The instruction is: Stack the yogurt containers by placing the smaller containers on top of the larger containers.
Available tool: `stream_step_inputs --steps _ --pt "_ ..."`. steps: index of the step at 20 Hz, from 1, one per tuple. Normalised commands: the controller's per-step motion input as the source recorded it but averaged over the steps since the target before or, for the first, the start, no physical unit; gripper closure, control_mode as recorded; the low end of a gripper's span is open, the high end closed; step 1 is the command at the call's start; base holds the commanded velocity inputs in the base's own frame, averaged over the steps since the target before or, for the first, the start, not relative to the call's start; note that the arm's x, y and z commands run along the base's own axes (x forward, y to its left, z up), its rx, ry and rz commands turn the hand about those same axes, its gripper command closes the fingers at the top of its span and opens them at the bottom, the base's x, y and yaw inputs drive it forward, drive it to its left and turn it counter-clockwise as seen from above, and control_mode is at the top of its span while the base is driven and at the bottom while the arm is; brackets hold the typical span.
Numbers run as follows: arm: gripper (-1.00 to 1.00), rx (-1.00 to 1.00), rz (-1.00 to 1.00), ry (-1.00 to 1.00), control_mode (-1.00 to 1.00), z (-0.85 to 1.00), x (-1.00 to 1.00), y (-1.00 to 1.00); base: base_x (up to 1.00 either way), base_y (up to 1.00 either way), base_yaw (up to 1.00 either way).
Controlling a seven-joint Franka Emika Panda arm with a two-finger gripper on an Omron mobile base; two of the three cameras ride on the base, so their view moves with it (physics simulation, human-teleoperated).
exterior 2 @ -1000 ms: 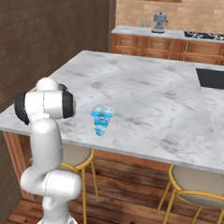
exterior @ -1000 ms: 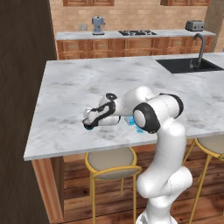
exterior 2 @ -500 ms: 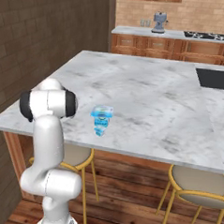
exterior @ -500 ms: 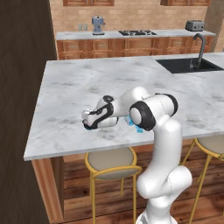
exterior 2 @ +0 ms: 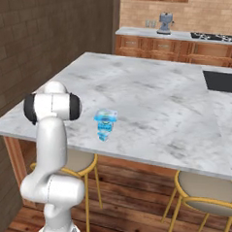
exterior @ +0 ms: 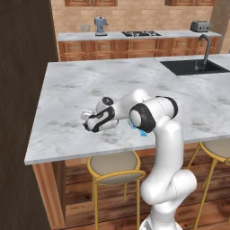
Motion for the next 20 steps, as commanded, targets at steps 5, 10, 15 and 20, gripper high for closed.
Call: stream_step_inputs --steps 5,10,15,20 --pt "1.0 0.0 -0.02 0.0 -1.0 -0.1 0.12 0.09 0.0 0.0 0.0" --pt "1.0 0.0 0.0 0.0 -1.0 0.0 0.0 0.0 0.0 0.0 0.0" --pt "1.0 0.02 0.0 -0.02 -1.0 0.17 0.0 0.0 0.0 0.0 0.0" --pt "1.0 0.05 0.0 -0.07 -1.0 0.6 -0.1 -0.08 0.0 0.0 0.0"
